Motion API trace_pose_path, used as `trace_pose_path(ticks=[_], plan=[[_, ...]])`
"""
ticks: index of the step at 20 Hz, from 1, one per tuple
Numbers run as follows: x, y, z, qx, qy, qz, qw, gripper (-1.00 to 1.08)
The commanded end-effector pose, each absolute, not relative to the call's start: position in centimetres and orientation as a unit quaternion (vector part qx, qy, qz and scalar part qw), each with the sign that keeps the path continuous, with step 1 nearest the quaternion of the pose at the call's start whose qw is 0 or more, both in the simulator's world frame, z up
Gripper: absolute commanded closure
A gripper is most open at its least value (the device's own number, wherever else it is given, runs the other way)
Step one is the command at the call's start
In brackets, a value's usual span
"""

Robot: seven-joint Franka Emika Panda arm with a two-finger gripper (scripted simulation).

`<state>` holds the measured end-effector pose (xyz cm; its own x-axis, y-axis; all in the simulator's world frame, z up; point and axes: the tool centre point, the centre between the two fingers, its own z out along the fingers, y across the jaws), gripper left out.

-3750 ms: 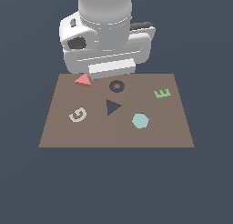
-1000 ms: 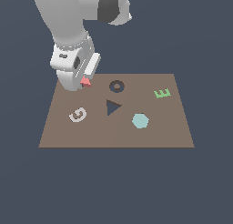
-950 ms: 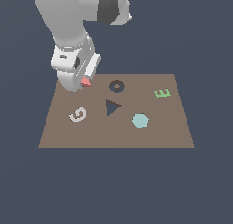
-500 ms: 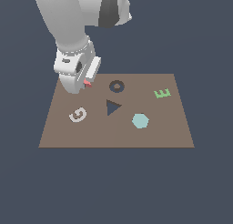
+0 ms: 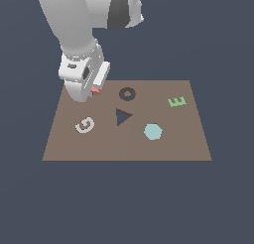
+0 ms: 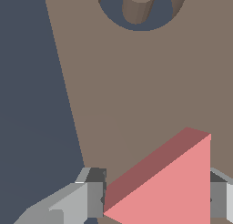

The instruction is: Insert a designated object into the corresponding slot on a board.

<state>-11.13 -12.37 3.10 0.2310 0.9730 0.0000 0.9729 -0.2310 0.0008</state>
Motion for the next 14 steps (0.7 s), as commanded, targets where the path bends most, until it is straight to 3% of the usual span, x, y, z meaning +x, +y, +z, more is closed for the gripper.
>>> trace_pose_path(ticks=[1, 14], plan=[[-11.13, -12.43, 3.36, 0.785, 0.62, 0.0, 0.0, 1.08], [-11.03, -11.62, 3.4, 0.803, 0.596, 0.0, 0.0, 1.08]])
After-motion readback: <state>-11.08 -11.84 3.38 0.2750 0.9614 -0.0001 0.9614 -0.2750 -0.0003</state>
